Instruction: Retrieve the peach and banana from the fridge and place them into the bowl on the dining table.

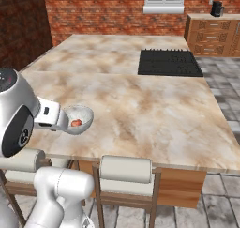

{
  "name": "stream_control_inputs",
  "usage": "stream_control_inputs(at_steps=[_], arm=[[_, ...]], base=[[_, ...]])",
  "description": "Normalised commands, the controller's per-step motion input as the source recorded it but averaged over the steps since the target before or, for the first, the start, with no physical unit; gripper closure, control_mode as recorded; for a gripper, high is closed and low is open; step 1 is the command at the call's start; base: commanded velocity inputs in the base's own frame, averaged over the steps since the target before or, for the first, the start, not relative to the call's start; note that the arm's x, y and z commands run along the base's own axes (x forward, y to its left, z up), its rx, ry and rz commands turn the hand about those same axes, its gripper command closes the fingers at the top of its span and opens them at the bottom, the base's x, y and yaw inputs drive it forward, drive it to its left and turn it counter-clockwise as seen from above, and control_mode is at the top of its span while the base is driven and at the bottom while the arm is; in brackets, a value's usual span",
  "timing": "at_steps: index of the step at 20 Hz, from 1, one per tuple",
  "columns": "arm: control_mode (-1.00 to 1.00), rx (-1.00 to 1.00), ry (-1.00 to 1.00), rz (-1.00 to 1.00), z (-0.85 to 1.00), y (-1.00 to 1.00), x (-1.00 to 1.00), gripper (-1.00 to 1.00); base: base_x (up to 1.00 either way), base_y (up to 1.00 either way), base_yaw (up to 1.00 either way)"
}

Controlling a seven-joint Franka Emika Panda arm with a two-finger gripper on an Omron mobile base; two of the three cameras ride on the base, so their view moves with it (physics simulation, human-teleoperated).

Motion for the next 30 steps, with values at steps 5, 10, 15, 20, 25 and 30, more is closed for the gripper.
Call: stream_control_inputs(at_steps=[5,10,15,20,25,30], arm=[[-1.0,0.0,0.0,0.05,0.01,0.0,-0.46,-1.0],[-1.0,0.0,0.02,-0.03,0.01,-0.15,-0.44,-1.0],[1.0,0.0,0.0,0.0,0.0,0.0,0.0,-1.0],[1.0,0.0,0.0,0.0,0.0,0.0,0.0,-1.0],[1.0,0.0,0.0,0.0,0.0,0.0,0.0,-1.0],[1.0,0.0,0.0,0.0,0.0,0.0,0.0,-1.0]], base=[[0.0,0.0,0.0],[0.0,0.0,0.0],[-0.55,-0.32,-0.04],[-0.61,-0.39,-0.12],[-0.54,-0.6,-0.18],[-0.3,-0.89,-0.23]])
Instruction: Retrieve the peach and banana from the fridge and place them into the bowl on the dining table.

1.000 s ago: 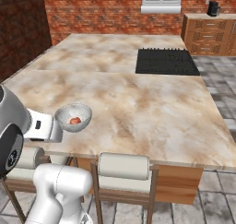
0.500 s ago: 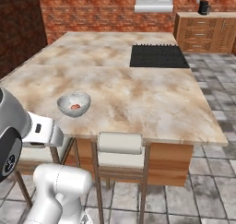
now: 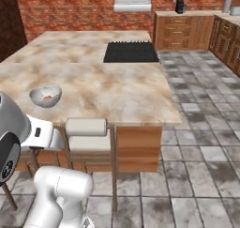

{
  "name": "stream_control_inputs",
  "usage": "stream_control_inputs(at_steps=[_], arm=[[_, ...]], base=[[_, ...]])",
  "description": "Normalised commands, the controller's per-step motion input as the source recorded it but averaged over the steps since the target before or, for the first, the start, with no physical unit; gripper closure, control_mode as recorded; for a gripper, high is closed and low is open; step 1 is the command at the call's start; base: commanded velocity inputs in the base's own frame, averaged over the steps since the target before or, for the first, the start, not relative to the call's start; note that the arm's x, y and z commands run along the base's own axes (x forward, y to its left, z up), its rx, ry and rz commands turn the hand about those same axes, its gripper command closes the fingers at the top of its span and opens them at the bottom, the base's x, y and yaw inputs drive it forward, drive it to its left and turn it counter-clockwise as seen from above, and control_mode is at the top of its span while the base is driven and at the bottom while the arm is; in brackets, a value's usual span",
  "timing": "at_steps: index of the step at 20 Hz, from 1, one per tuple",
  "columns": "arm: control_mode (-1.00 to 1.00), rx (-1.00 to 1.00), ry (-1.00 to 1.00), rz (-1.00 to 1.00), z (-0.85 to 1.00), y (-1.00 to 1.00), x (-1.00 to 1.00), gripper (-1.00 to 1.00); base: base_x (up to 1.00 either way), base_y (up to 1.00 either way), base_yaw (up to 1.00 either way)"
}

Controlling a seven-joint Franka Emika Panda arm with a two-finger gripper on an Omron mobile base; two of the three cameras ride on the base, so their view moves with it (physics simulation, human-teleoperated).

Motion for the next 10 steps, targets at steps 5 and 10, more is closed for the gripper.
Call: stream_control_inputs(at_steps=[5,10], arm=[[1.0,0.0,0.0,0.0,0.0,0.0,0.0,-1.0],[1.0,0.0,0.0,0.0,0.0,0.0,0.0,-1.0]], base=[[-0.02,-0.99,-0.17],[0.13,-1.0,-0.11]])
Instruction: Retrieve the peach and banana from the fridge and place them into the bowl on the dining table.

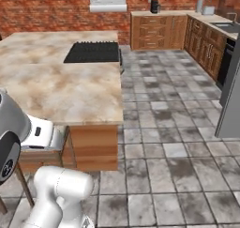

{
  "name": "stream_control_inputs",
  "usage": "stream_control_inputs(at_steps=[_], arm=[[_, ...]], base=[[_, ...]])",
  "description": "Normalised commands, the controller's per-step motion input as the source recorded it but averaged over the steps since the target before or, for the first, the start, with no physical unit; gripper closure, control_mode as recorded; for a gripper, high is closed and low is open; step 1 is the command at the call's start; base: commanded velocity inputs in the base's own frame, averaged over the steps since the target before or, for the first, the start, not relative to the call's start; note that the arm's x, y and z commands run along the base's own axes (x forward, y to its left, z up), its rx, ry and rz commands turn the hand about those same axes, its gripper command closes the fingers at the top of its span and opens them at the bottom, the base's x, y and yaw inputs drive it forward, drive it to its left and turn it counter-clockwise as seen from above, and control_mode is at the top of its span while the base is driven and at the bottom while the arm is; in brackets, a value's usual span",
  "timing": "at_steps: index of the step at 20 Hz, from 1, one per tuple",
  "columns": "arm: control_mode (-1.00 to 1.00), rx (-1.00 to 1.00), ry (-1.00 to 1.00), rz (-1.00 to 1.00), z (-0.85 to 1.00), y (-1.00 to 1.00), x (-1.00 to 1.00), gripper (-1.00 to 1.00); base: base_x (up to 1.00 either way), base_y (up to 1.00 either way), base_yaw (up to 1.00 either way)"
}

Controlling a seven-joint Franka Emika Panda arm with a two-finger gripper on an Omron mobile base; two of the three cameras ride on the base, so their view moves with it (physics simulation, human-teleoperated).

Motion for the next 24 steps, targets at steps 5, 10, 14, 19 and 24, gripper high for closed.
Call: stream_control_inputs(at_steps=[5,10,14,19,24], arm=[[1.0,0.0,0.0,0.0,0.0,0.0,0.0,-1.0],[1.0,0.0,0.0,0.0,0.0,0.0,0.0,-1.0],[1.0,0.0,0.0,0.0,0.0,0.0,0.0,-1.0],[1.0,0.0,0.0,0.0,0.0,0.0,0.0,-1.0],[1.0,0.0,0.0,0.0,0.0,0.0,0.0,-1.0]], base=[[0.43,-1.0,-0.04],[0.68,-1.0,0.0],[0.98,-0.93,0.0],[1.0,-0.35,0.01],[1.0,-0.02,0.05]])
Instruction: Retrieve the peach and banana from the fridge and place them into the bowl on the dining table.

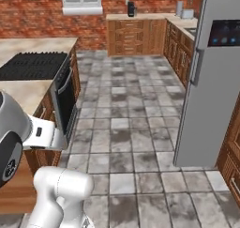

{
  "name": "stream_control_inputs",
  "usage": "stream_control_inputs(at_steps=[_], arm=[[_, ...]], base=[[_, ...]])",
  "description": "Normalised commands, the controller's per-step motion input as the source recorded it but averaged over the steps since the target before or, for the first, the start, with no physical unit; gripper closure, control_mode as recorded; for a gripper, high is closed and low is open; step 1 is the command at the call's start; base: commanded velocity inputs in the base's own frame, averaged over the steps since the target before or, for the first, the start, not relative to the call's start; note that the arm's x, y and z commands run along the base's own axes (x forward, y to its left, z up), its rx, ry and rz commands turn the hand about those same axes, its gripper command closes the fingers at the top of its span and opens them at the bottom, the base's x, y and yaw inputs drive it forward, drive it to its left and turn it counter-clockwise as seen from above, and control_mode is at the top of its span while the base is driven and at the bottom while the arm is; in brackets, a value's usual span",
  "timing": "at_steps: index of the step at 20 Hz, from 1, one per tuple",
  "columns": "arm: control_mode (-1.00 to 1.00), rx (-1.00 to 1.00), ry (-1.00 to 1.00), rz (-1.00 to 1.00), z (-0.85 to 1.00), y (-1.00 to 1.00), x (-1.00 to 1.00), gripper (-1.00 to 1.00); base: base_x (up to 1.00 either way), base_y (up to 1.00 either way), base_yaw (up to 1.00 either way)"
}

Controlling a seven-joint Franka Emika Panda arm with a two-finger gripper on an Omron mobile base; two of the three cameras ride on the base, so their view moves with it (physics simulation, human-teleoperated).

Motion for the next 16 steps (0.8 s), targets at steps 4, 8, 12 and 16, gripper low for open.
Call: stream_control_inputs(at_steps=[4,8,12,16], arm=[[1.0,0.0,0.0,0.0,0.0,0.0,0.0,-1.0],[1.0,0.0,0.0,0.0,0.0,0.0,0.0,-1.0],[1.0,0.0,0.0,0.0,0.0,0.0,0.0,-1.0],[1.0,0.0,0.0,0.0,0.0,0.0,0.0,-1.0]], base=[[0.89,0.1,0.0],[0.74,-0.03,0.0],[0.6,-0.06,-0.06],[0.59,-0.01,-0.18]])
